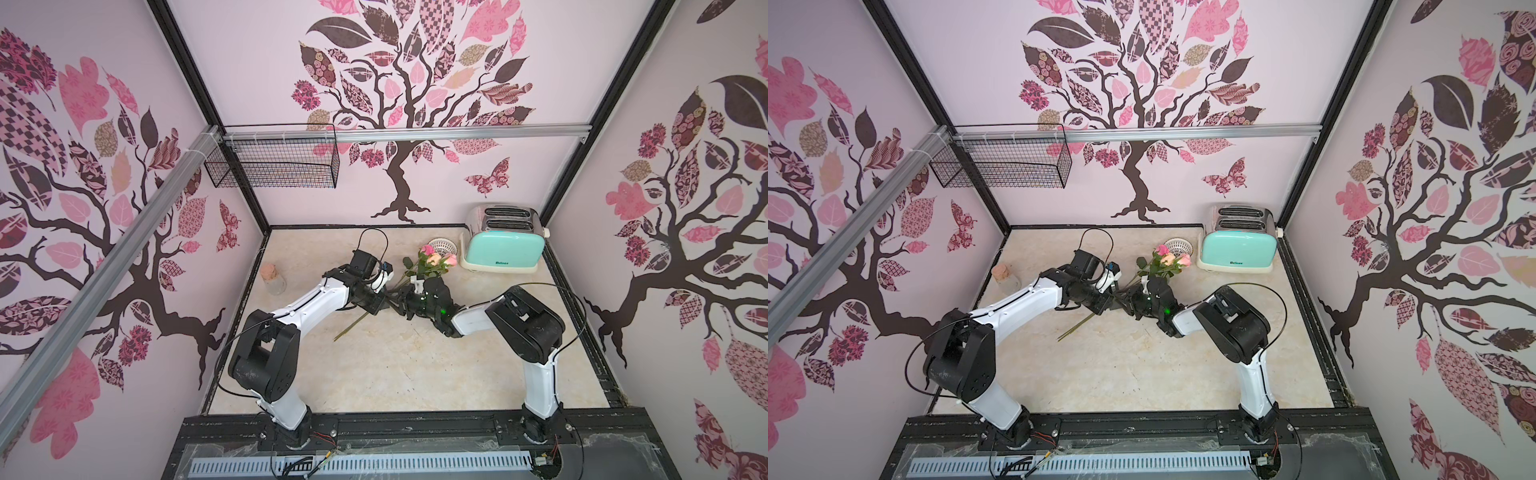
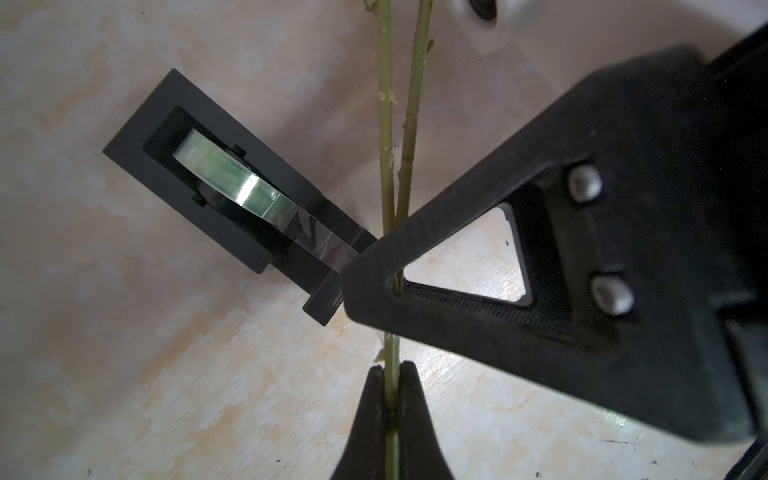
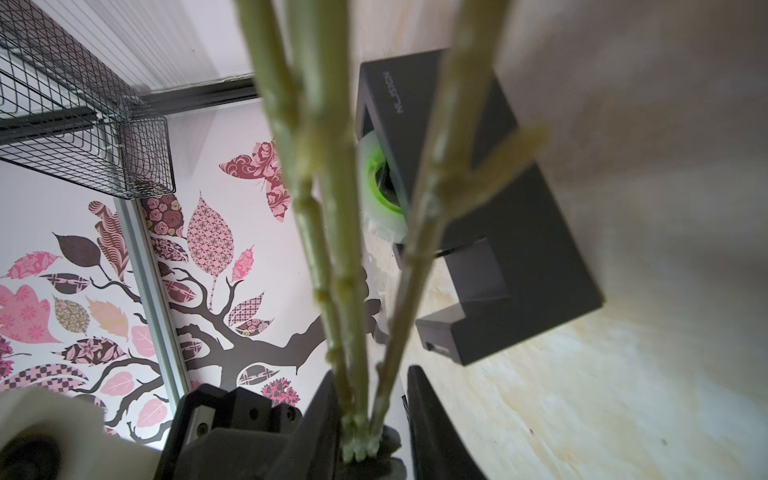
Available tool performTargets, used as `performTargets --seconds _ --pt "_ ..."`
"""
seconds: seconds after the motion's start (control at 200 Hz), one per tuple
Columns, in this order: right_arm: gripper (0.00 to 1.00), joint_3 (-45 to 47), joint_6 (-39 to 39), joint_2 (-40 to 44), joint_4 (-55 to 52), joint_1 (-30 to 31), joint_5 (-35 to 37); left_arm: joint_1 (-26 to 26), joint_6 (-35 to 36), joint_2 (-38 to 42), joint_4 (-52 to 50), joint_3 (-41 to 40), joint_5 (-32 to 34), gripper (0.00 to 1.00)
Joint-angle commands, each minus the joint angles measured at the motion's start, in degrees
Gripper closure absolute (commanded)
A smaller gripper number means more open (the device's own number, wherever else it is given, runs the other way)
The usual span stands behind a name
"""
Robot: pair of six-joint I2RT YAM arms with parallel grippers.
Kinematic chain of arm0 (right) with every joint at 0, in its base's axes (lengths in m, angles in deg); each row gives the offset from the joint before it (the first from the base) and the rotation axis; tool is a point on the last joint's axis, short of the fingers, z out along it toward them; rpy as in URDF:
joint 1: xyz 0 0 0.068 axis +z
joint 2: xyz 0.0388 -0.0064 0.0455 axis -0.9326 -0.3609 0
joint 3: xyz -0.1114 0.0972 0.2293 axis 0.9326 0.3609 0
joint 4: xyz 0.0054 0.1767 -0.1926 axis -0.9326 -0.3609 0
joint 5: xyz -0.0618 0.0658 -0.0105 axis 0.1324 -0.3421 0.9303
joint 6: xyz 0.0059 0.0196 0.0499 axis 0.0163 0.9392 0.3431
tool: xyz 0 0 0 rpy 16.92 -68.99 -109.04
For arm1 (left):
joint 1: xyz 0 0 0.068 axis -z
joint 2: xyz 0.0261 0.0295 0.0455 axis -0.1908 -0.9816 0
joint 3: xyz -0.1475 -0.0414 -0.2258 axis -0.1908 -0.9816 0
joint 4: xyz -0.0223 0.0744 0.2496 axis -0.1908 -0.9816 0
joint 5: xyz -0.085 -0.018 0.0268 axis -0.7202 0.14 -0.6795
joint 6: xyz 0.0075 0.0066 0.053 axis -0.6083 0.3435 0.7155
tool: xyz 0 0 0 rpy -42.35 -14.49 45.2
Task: Wrap bouquets with tape
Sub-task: Wrap the tape around the bouquet.
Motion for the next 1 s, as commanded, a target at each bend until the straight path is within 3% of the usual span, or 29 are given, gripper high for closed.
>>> performTargets --seconds 0.0,0.18,0.36,0.485,0.67,0.851,0.891,0.996 --pt "0.78 -0.6 -0.6 2.9 -0.6 0.5 -0.9 0.4 0.5 0.9 0.6 -0.3 -0.2 1.00" --pt "0.80 -0.4 -0.7 3.1 0.0 0.3 0.1 0.6 0.6 1.5 1.0 -0.7 -0.8 1.00" --pt "1.00 -0.2 -0.5 2.7 1.4 0.0 0.7 0.7 0.5 1.5 0.6 -0.4 -0.8 1.00" --pt "1.00 1.2 -0.4 3.1 4.0 -0.1 1.8 0.7 -0.4 2.2 0.5 -0.2 0.0 1.00" --pt "1.00 2.7 -1.2 3.0 8.8 -0.1 2.9 -2.2 -5.7 5.3 0.4 0.0 -3.6 0.72" --pt "1.00 4.6 -2.4 3.0 15.2 0.0 5.6 -11.8 -15.3 10.0 7.1 -3.3 -17.6 0.59" --pt "1.00 5.1 -3.4 3.0 16.9 0.1 6.4 -12.8 -16.4 10.4 7.7 -3.8 -19.5 0.54" --pt "1.00 5.8 -5.7 2.9 20.6 0.3 7.8 -13.1 -18.8 9.7 8.2 -4.5 -22.0 0.52"
